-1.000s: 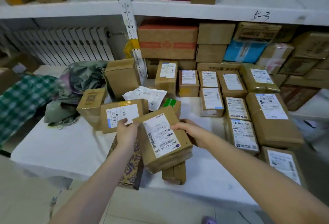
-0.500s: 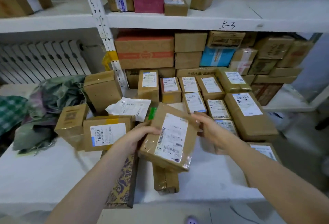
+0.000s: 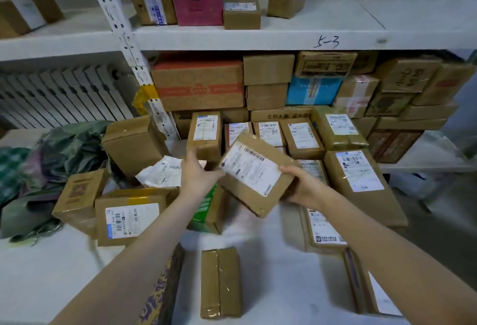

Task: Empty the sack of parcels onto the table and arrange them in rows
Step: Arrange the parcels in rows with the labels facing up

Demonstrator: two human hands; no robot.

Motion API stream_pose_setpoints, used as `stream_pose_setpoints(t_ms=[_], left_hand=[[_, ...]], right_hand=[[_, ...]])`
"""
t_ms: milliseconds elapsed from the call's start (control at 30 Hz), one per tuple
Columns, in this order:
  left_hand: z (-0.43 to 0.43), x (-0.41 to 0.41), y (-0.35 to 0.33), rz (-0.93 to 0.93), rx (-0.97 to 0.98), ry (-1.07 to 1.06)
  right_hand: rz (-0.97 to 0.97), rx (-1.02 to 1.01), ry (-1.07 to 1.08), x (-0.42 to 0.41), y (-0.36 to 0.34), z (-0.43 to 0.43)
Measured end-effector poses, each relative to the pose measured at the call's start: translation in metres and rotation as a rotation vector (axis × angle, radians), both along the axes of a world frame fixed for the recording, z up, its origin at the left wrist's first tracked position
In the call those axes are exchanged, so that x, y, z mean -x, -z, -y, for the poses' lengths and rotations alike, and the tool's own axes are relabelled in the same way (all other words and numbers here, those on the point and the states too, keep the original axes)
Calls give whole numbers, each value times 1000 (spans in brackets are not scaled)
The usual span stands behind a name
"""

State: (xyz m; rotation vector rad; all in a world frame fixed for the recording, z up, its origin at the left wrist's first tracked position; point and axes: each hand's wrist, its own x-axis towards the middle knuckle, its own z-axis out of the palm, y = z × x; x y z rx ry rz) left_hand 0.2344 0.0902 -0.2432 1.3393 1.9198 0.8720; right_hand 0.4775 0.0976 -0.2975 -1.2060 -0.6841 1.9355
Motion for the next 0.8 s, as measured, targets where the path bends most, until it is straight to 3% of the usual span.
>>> stream_pose_setpoints(t_ms=[133, 167, 233, 300, 467, 533, 567, 667, 800], left_hand=[[1, -9, 19, 677, 374, -53], [3, -16, 19, 856, 389, -28], [0, -22, 25, 1036, 369, 6], [-4, -21, 26, 1075, 352, 12], [-16, -1, 30, 945, 434, -52], [-28, 8, 42, 727, 349, -132], [-33, 11, 49, 462, 300, -109], [-36, 11, 64, -370, 161, 251], [-50, 7, 83, -852, 324, 727]], right_hand=[[-227, 139, 264, 21, 2, -7], [-254, 146, 248, 28, 2, -5], [-251, 123, 158, 36, 3, -3], [-169, 102, 71, 33, 3, -4], [-6, 65, 3, 13, 3, -16], [2, 56, 118, 11, 0, -23], [-6, 69, 199, 11, 0, -26], [-8, 105, 383, 6, 3, -34], [53, 79, 419, 10, 13, -39]])
